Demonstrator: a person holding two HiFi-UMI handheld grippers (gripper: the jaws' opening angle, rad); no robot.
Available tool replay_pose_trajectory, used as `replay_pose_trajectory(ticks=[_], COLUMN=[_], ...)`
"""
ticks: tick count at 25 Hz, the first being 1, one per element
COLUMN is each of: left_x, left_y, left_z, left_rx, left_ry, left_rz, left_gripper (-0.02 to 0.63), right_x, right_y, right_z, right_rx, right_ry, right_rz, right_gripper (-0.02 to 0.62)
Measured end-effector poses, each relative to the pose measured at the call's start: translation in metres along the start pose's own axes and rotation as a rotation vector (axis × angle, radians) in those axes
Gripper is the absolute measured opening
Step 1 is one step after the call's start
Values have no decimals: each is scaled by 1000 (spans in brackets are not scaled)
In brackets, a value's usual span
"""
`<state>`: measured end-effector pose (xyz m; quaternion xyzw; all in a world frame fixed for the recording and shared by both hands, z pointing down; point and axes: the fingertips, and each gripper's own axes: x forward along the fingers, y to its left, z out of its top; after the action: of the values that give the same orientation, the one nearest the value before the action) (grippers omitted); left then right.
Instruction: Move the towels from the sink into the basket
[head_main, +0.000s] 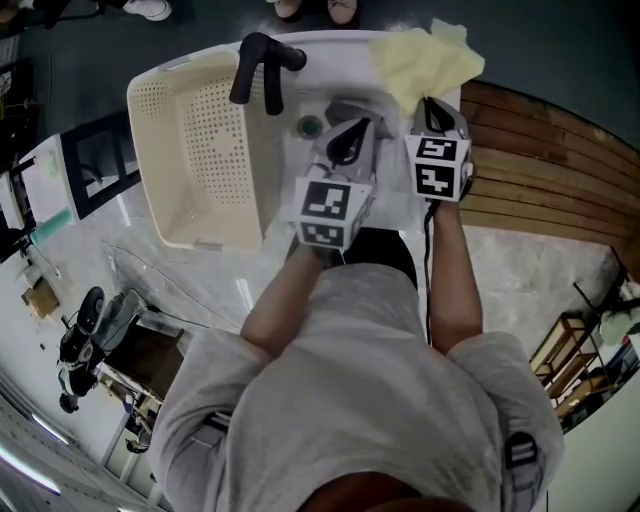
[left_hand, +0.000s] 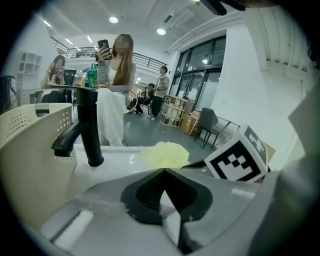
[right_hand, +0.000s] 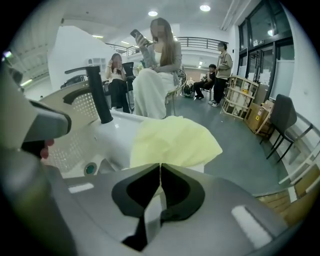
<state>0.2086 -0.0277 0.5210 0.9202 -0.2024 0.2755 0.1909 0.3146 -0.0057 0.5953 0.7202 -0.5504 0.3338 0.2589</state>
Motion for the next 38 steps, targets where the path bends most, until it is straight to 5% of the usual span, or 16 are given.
replay_pose_trajectory(ticks=[20, 38], left_x=[-36, -107], left_y=[-3, 13], left_z=[22, 47], left_rx=[18, 6], left_ry=[-88, -211], left_rz=[18, 141], left_gripper=[20, 20], right_x=[-83, -147], right_y=[39, 91], right_z=[65, 107], right_rx=[40, -12], right_ry=[-274, -432], right_rz=[98, 199], right_gripper=[12, 11])
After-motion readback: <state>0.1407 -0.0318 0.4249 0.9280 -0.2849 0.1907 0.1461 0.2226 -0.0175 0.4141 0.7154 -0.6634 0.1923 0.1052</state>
